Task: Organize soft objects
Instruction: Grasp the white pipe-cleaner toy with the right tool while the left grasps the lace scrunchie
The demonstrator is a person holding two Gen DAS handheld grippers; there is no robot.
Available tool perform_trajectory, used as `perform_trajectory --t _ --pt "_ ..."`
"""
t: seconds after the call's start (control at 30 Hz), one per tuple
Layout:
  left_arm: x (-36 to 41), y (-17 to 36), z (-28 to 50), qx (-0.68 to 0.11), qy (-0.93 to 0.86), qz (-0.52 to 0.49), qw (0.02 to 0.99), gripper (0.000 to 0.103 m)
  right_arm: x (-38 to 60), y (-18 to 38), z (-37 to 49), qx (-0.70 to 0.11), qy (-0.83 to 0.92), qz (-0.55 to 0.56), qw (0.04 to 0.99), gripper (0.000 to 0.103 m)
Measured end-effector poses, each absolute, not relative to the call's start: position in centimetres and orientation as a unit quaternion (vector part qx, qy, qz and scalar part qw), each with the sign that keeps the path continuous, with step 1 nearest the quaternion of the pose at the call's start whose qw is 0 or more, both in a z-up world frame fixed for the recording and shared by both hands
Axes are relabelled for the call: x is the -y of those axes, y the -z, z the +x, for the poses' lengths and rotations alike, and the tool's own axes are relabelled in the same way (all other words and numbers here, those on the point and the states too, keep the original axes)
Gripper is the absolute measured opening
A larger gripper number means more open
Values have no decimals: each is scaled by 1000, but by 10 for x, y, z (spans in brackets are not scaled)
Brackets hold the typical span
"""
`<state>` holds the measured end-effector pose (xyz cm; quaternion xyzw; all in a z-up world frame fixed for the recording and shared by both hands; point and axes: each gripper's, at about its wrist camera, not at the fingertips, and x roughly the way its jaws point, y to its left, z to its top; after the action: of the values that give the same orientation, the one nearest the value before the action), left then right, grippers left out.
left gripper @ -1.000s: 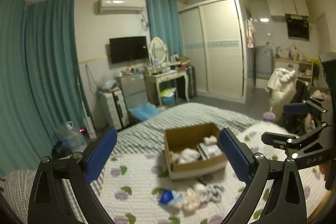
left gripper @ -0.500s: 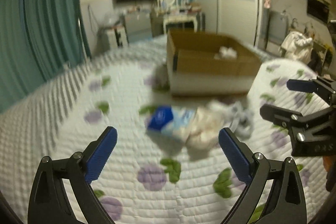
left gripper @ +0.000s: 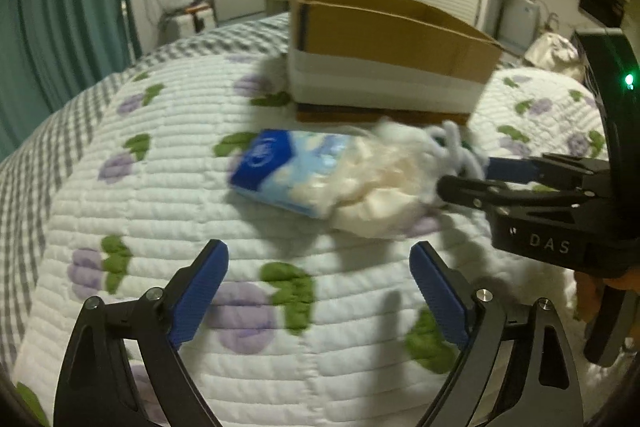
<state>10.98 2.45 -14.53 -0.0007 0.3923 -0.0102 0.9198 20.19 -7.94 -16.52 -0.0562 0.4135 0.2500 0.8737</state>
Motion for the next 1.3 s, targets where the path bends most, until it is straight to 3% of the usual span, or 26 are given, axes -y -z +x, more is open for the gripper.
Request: perform_trajectory --t 0.03,0.1,0.13,0.17,0.2,0.23,0.3,0.37,0.5,0.67,0.97,1.3 --pt "-19 145 111 -395 16 -3 919 92 81 163 200 -412 -250 -50 875 48" --pt "-12 145 115 -400 23 -7 916 76 91 160 197 -408 -238 -40 880 46" --pt "-10 145 118 -403 26 -8 915 74 98 158 196 -405 -229 -29 885 46" --pt "-5 145 122 -406 31 -11 913 73 105 157 195 -402 -221 -14 888 38" --pt "-2 146 125 -406 35 -13 913 72 111 155 194 -400 -216 -3 891 21" --pt "0 146 128 -406 38 -15 913 71 118 154 194 -400 -212 11 892 21" --pt "4 147 136 -410 44 -16 911 56 126 153 196 -398 -202 14 895 21" --pt "5 151 148 -415 37 -16 909 54 129 152 197 -396 -191 2 898 21" --pt "-1 155 159 -418 29 -26 908 31 140 154 201 -395 -197 31 897 21" --pt "1 153 147 -410 33 -15 911 19 147 150 199 -388 -189 29 901 20" --pt "14 126 106 -394 60 -14 917 16 157 114 173 -359 -182 20 915 20" --pt "27 49 54 -323 86 -8 942 16 163 64 113 -322 -180 -2 930 20"
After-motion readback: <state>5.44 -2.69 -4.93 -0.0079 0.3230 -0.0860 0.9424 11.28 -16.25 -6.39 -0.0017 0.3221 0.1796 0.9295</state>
